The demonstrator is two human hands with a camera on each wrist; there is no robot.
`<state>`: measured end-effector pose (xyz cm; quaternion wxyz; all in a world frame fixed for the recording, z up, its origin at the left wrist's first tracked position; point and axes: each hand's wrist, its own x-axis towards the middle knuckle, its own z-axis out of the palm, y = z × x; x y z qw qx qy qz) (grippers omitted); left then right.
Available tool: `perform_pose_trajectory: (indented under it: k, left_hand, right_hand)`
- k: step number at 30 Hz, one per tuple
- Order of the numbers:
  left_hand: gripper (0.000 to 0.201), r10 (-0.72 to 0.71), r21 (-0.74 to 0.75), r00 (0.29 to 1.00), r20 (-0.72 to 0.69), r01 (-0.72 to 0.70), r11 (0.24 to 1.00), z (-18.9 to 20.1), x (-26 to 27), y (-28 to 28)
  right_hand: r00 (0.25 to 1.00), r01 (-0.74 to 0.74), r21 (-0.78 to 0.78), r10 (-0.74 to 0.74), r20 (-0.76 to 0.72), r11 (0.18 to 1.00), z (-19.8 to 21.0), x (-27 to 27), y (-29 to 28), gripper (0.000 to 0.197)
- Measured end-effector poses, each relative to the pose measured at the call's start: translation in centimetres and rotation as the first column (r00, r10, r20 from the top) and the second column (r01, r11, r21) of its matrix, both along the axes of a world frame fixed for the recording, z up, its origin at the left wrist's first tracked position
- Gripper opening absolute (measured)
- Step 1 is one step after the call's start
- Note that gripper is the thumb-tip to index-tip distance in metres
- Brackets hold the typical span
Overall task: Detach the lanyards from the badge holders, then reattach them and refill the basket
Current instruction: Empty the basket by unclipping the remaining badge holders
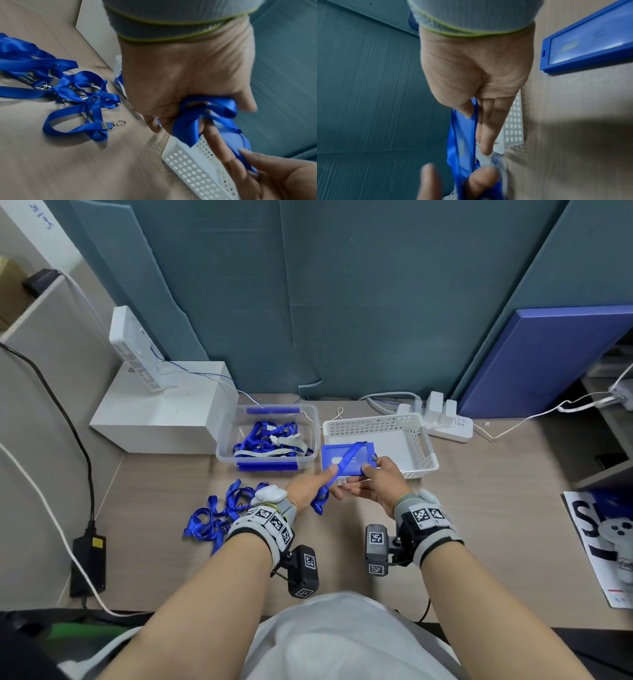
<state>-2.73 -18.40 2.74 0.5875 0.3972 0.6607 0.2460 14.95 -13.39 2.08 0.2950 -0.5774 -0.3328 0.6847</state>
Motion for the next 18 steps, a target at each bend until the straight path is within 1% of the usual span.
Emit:
perform_pose_trajectory:
  k: [2,3,4,5,7,9,11,13,15,17,18]
  left_hand:
    - [0.045,-0.115,0.046,0.993,-0.01,0.115,0.992,-0.9,-0.3,0.0]
    - [0.041,-0.128,0.06,0.992,0.017,0.127,0.99,-0.8,-0.3,0.0]
    - [0.04,-0.098,0.066,0.994,0.053,0.095,0.993,-0.9,-0.2,0.1]
    - [0.041,-0.04,0.088,0.995,0.094,0.032,0.996,-0.7,-0.1,0.1]
    - [0.043,0.12,0.123,0.989,0.09,-0.131,0.984,-0.5,-0.3,0.6]
    - [0.043,0.229,0.158,0.973,0.014,-0.228,0.961,-0.7,-1.0,1.4]
    - [0.04,0.288,0.156,0.954,-0.082,-0.273,0.949,-1.5,-1.9,1.8]
    - [0.035,0.356,0.12,0.92,-0.165,-0.34,0.933,-3.0,-2.8,1.7]
    - [0.03,0.422,0.08,0.876,-0.235,-0.415,0.906,-4.2,-3.5,1.2]
    - [0.031,0.391,0.021,0.857,-0.337,-0.408,0.913,-5.5,-4.1,0.6]
    - [0.037,0.364,-0.025,0.848,-0.384,-0.404,0.915,-7.1,-4.8,0.5]
  right_hand:
    - [0.995,-0.026,0.046,0.022,0.095,0.999,-0.2,0.0,0.2,0.004]
    - [0.988,-0.049,0.075,0.038,0.151,0.996,-0.4,-0.1,0.3,0.006]
    - [0.976,-0.072,0.107,0.048,0.212,0.992,-0.6,0.0,0.4,0.01]
    - [0.962,-0.09,0.135,0.052,0.267,0.987,-0.9,0.2,0.6,0.013]
    - [0.947,-0.114,0.171,0.055,0.317,0.979,-1.6,0.6,0.9,0.015]
    - [0.941,-0.151,0.188,0.083,0.328,0.97,-1.6,0.9,1.0,0.017]
    - [0.933,-0.191,0.205,0.112,0.343,0.96,-0.3,0.8,0.6,0.027]
    - [0.928,-0.234,0.196,0.158,0.336,0.952,0.5,0.5,0.1,0.036]
    - [0.92,-0.285,0.191,0.212,0.331,0.939,0.4,0.3,0.0,0.043]
    - [0.908,-0.325,0.187,0.251,0.335,0.927,0.2,0.2,-0.2,0.048]
    - [0.901,-0.343,0.178,0.269,0.341,0.922,0.2,0.1,-0.2,0.049]
